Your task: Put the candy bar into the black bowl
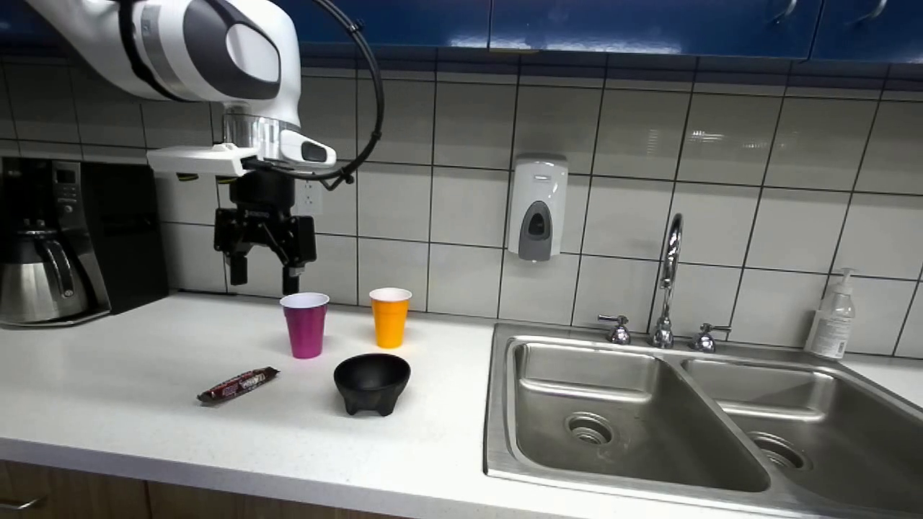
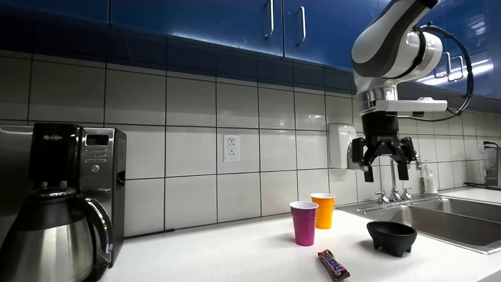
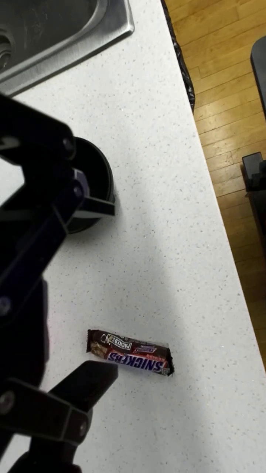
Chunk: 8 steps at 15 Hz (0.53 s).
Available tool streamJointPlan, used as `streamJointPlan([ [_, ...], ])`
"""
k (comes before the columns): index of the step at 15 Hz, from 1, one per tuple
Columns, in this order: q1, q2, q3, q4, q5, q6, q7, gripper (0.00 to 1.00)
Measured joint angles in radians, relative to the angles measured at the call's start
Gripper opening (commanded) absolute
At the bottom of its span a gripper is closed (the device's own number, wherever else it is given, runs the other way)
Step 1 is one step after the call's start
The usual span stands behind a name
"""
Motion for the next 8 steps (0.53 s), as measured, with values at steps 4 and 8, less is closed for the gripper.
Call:
streamJointPlan([
  [4, 0.028, 0.0, 0.054, -0.033, 0.0, 0.063, 0.075, 1.0],
  [8, 0.05, 0.004, 0.096, -0.052, 0.0, 0.094, 0.142, 1.0],
])
